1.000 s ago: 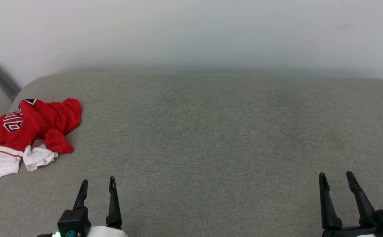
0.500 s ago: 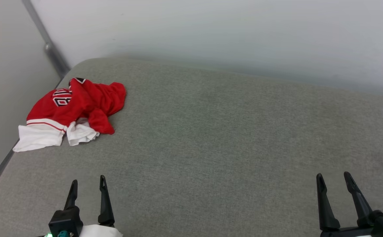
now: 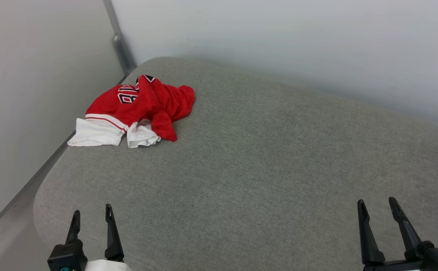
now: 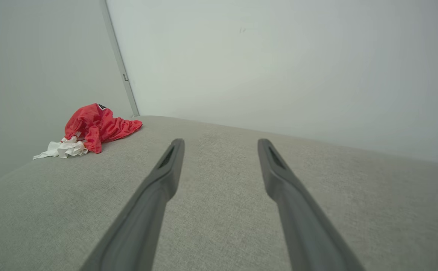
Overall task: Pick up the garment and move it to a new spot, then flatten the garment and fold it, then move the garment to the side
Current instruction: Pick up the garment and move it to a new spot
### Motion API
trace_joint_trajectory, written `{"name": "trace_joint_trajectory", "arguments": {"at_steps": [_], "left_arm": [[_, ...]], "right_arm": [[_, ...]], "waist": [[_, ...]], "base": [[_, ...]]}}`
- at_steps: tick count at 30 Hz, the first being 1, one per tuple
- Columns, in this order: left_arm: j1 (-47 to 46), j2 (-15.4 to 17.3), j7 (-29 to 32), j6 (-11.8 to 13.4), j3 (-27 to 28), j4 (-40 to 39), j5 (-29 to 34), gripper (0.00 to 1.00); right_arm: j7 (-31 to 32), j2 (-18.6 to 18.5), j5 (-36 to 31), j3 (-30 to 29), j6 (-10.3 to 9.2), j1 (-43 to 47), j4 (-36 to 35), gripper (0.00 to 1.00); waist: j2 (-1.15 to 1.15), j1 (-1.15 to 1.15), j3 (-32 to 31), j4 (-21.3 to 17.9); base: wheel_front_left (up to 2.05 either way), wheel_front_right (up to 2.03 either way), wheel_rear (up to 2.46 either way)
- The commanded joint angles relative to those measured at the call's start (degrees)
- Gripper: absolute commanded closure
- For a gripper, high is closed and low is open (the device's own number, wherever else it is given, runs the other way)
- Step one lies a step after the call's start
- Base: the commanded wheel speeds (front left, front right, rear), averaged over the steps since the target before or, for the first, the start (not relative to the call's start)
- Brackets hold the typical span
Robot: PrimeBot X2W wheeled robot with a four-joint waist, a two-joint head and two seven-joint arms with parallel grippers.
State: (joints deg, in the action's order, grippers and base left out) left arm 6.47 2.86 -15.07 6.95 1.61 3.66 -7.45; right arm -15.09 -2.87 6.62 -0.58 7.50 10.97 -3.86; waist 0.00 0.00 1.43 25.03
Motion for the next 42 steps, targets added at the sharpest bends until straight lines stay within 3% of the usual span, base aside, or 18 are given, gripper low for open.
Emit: {"name": "trace_joint_trajectory", "arguments": {"at_steps": [1, 15, 20, 28, 38, 42], "left_arm": [[0.2, 0.0, -0.2, 0.2, 0.1, -0.2, 0.0, 0.0], [-0.2, 0.0, -0.2, 0.2, 1.7, 0.6, 0.5, 0.0], [-4.0, 0.3, -0.2, -3.4, 4.8, 1.8, 0.2, 0.0], [-17.0, 5.7, -0.2, -10.0, 11.1, 3.6, -0.3, 0.0], [-36.3, 14.3, -0.2, -12.5, 15.5, 8.4, -2.4, 0.0], [-43.8, 18.8, 0.5, -13.3, 15.9, 13.6, -4.0, 0.0]], "right_arm": [[-0.1, 0.0, -0.3, 0.1, -0.02, 0.7, -0.2, 0.0], [-0.1, 0.0, -0.8, 1.0, -0.02, 0.4, 0.0, 0.0], [-0.1, 0.0, -1.2, 1.1, -0.02, -0.3, -0.2, 0.0], [-0.1, 0.0, -4.3, 0.5, -0.02, -3.6, -2.1, 0.0], [-0.1, 0.0, -8.2, -1.5, -0.02, -10.3, -5.9, 0.0], [-0.1, 0.0, -9.4, -2.1, -0.02, -12.8, -8.1, 0.0]], "waist": [[0.0, 0.0, -0.1, 1.1], [0.0, 0.0, 0.2, 2.5], [0.0, 0.0, 1.2, 1.6], [0.0, 0.0, 6.9, -1.2], [0.0, 0.0, 18.0, -5.7], [0.0, 0.0, 21.7, -7.0]], "base": [[0.0, 0.0, 0.0], [0.0, 0.0, 0.0], [0.0, 0.0, 0.0], [0.0, 0.0, 0.0], [0.0, 0.0, 0.0], [0.0, 0.0, 0.0]]}}
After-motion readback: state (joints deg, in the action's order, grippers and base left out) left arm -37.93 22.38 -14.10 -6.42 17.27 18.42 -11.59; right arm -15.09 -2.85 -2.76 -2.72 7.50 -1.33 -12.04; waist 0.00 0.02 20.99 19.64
